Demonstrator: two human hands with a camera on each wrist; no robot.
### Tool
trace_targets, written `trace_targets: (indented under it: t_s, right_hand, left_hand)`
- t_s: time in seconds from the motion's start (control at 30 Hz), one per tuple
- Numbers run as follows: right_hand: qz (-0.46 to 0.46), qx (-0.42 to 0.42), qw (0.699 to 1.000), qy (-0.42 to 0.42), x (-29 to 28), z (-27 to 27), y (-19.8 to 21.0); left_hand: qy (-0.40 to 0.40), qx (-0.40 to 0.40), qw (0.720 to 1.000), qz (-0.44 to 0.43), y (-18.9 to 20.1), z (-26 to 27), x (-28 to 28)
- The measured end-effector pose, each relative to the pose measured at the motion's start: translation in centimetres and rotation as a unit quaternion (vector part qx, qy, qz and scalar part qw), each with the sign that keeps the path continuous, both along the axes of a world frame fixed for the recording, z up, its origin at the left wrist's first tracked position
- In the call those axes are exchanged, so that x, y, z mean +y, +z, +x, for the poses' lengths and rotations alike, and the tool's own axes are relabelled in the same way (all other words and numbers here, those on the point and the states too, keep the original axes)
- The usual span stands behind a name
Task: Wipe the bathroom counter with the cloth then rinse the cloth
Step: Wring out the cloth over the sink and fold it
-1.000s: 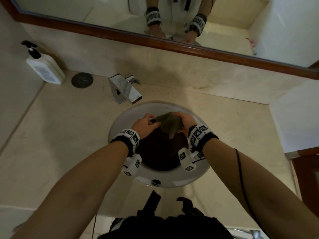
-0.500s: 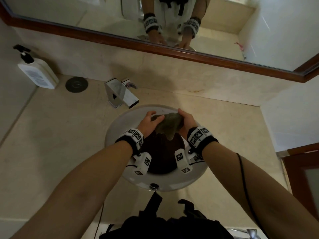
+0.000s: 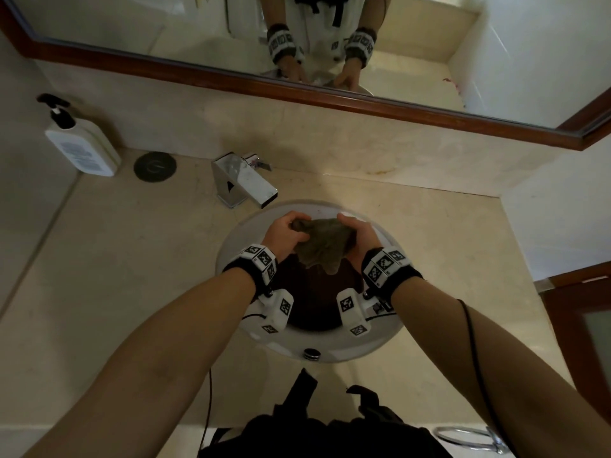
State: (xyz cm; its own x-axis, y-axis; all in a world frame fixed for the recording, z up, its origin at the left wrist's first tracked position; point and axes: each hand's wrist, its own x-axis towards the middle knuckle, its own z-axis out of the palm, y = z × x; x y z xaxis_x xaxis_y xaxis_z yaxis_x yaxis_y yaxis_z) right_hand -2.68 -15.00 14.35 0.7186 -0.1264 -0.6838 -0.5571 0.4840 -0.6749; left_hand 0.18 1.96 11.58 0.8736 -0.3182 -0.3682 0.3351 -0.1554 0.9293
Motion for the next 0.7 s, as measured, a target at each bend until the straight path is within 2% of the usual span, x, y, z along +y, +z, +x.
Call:
trace_targets:
  t_s: [0.13, 0.4, 0.7]
  right_hand:
    - [0.001, -0.004, 1.000, -0.007, 0.4, -0.4, -0.3]
    - [-0.017, -0.017, 0.999, 0.042, 1.1, -1.4, 0.2]
    - [-0.018, 0.012, 0.990, 0.142, 2.3, -2.8, 1.4]
  left_hand:
    - [0.006, -0.005, 1.000, -0.003, 0.3, -0.4, 0.5]
    - [0.030, 0.070, 0.997, 0.020, 1.1, -1.8, 0.6]
    - [0.119, 0.032, 0.991, 0.054, 3.5, -5.2, 3.0]
